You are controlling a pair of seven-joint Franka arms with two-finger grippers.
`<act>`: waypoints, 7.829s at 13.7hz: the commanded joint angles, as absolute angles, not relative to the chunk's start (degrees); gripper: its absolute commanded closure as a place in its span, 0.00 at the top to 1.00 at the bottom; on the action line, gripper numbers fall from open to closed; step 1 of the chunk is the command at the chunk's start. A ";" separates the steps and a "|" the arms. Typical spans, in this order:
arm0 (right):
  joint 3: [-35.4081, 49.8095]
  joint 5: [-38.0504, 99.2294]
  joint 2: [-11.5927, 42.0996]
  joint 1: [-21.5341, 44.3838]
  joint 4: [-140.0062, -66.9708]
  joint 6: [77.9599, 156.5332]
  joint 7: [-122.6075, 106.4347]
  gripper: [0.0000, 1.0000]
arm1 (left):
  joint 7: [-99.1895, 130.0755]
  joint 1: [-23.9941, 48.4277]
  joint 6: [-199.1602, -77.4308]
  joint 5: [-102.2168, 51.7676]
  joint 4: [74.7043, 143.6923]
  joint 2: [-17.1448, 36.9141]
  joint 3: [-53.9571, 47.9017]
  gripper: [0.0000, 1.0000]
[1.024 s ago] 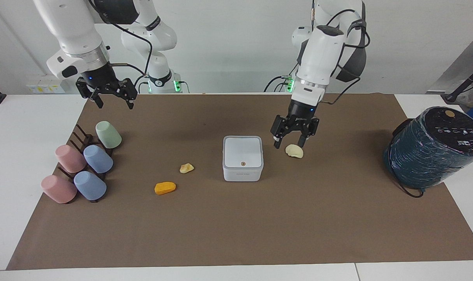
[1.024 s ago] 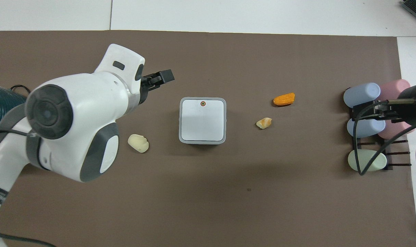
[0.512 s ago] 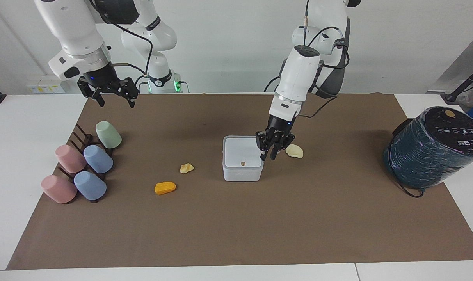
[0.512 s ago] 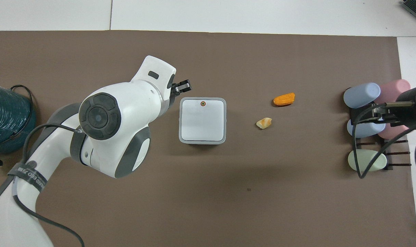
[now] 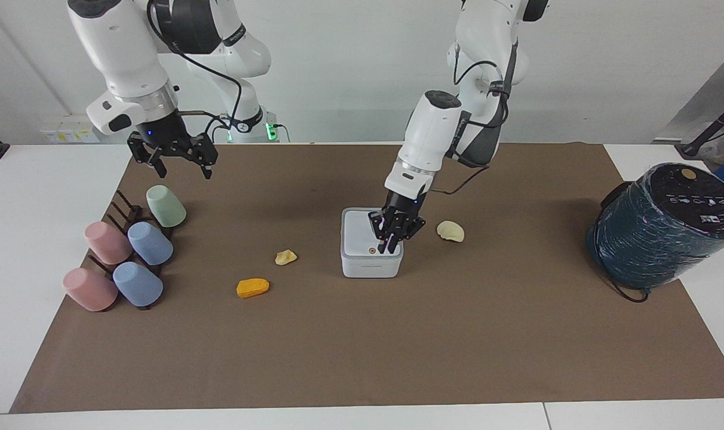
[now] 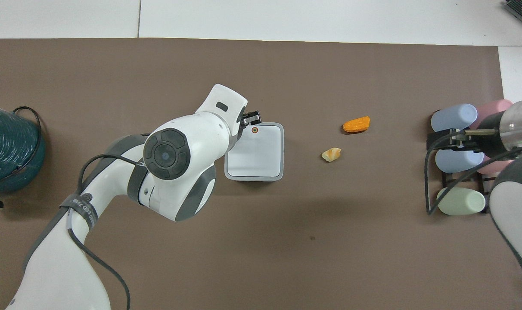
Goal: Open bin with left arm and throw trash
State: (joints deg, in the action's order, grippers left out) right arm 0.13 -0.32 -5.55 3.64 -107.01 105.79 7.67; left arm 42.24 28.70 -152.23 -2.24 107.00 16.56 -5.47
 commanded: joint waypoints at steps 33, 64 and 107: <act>2.27 1.49 9.66 18.54 -107.25 132.11 33.31 0.00 | 28.92 18.90 -123.91 -2.81 114.84 5.73 -3.96 1.00; 4.13 8.35 17.31 7.92 -104.41 138.16 46.48 1.00 | 32.59 16.00 -127.03 -4.91 111.49 11.07 -4.13 0.01; 12.04 -5.10 17.05 21.36 -100.20 135.35 86.57 0.95 | 0.88 0.44 -92.37 1.85 93.87 -2.72 -3.96 1.00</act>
